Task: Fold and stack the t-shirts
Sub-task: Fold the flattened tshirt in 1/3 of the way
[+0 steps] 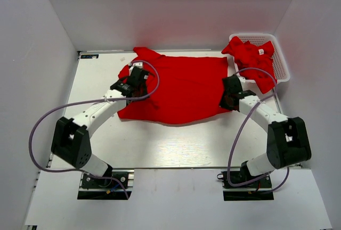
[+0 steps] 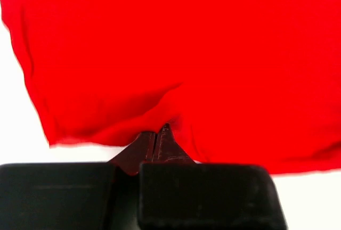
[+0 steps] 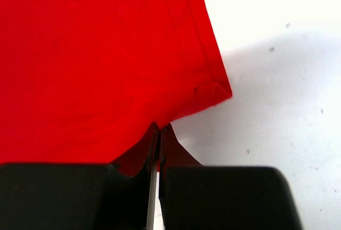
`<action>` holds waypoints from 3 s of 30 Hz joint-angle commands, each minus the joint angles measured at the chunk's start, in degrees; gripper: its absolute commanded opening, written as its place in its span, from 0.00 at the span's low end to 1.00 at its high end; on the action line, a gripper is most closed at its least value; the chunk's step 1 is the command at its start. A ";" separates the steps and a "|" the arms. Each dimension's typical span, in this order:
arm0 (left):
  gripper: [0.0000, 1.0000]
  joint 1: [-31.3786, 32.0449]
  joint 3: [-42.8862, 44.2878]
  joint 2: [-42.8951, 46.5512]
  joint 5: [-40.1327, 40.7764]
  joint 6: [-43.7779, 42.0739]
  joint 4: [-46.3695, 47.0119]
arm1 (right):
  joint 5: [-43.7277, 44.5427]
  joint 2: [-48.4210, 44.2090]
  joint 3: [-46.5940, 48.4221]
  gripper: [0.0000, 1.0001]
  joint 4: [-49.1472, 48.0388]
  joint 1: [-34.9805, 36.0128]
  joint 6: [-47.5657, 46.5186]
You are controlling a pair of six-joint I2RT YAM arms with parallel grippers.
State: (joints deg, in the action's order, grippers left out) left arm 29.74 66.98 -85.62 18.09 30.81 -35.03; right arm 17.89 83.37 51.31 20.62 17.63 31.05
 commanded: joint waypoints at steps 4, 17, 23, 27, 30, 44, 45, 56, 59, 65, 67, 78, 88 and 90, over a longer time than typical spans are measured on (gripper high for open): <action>0.00 -2.31 5.44 -3.23 1.78 -7.77 6.63 | 2.76 4.34 7.57 0.00 2.93 -0.49 -2.04; 0.00 -5.65 4.30 -3.85 0.02 -20.07 21.57 | 3.64 11.98 16.45 0.00 7.59 -1.54 -4.41; 0.00 -7.41 7.46 -8.59 -1.47 -22.89 23.51 | 3.46 15.94 21.72 0.00 9.52 -2.42 -4.15; 0.00 -7.94 8.08 -11.31 -2.62 -23.95 25.88 | 3.29 17.78 23.66 0.00 9.96 -3.04 -4.15; 0.00 -9.08 8.08 -12.46 -2.62 -23.95 27.02 | 3.12 19.54 25.42 0.00 11.10 -3.48 -4.15; 0.00 -11.89 7.03 -15.45 -7.53 -23.95 36.42 | 3.38 23.77 28.23 0.00 12.51 -5.67 -2.31; 0.00 -11.89 7.02 -15.45 -7.54 -23.95 37.82 | 3.47 24.20 28.41 0.00 12.51 -6.02 -2.13; 0.08 -13.56 10.71 -22.56 -9.22 -24.57 39.77 | 3.29 26.40 29.81 0.37 12.69 -6.82 -1.96; 0.80 -14.09 13.52 -26.34 -5.09 -23.87 38.98 | 4.08 27.11 30.95 0.58 12.25 -7.08 -2.48; 1.00 -15.15 25.29 -33.55 -5.25 -22.63 33.28 | 2.24 25.97 33.42 0.78 9.79 -6.64 -7.22; 1.00 -15.67 28.02 -34.35 -5.25 -22.11 31.96 | 0.22 25.09 32.98 0.90 8.92 -6.47 -7.93; 1.00 -16.20 22.33 -25.13 -8.06 -19.91 27.12 | -13.05 15.24 20.85 0.90 1.53 -4.80 -16.11; 1.00 -15.06 14.67 -24.49 -18.32 -19.91 28.08 | -16.13 21.73 23.22 0.90 -0.14 -3.21 -15.49; 1.00 -15.06 15.19 -25.73 -20.62 -19.91 27.38 | -16.22 22.97 23.83 0.90 0.03 -3.13 -14.44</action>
State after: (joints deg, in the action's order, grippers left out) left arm 14.22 82.08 -111.55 3.14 10.57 -7.16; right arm 2.96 104.29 72.69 22.11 14.28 16.03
